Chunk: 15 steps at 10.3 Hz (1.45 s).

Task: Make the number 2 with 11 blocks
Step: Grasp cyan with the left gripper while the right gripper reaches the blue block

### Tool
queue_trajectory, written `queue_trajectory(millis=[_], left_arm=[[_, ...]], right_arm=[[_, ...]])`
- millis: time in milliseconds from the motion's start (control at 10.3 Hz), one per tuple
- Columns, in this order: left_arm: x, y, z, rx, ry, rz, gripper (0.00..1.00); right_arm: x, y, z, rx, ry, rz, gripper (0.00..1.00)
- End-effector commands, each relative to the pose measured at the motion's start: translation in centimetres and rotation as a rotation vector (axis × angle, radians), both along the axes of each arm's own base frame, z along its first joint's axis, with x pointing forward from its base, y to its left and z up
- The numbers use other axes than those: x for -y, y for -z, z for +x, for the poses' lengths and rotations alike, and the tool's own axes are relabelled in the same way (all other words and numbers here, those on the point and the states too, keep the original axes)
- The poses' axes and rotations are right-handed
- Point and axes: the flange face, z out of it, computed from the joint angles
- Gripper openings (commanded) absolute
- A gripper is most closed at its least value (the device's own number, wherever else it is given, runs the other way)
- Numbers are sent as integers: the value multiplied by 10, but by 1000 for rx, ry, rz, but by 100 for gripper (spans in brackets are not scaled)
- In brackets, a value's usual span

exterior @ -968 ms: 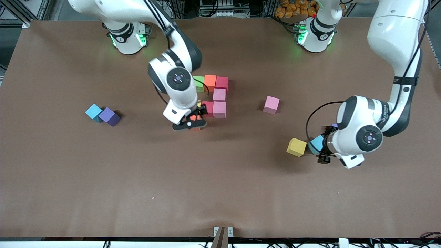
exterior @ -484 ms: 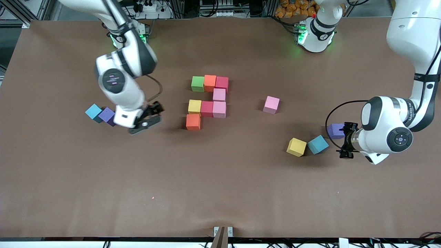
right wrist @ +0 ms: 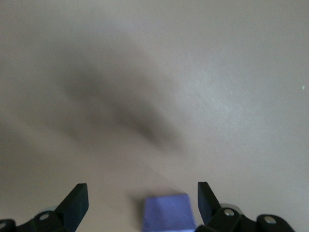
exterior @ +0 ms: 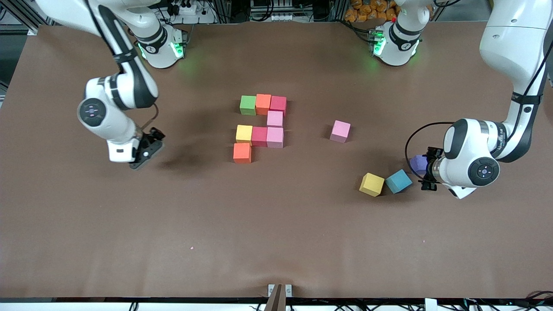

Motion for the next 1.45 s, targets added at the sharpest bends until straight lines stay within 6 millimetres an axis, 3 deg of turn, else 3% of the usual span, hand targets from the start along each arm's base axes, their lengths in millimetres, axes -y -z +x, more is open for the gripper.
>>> queue_trajectory(millis=[0,290,678,968,1162,1355], left_arm=[[15,-15,7,93,-70,18,100],[44,-1,18,129,-164,18,100],[79,24,18,135,-315,47,100],[93,41,15,127,-352,63,100],[88,44,15,129,-395,77,100],[81,44,17,153,-465,121,100]], right_arm=[[21,14,-6,-19,-35,-1,100],[43,37,-24,18,-22,7,100],[92,67,-35,-11,-46,21,100],[97,73,-42,-16,-37,22,100],[93,71,-40,-13,-43,22,50],[68,65,-34,-4,-87,20,12]])
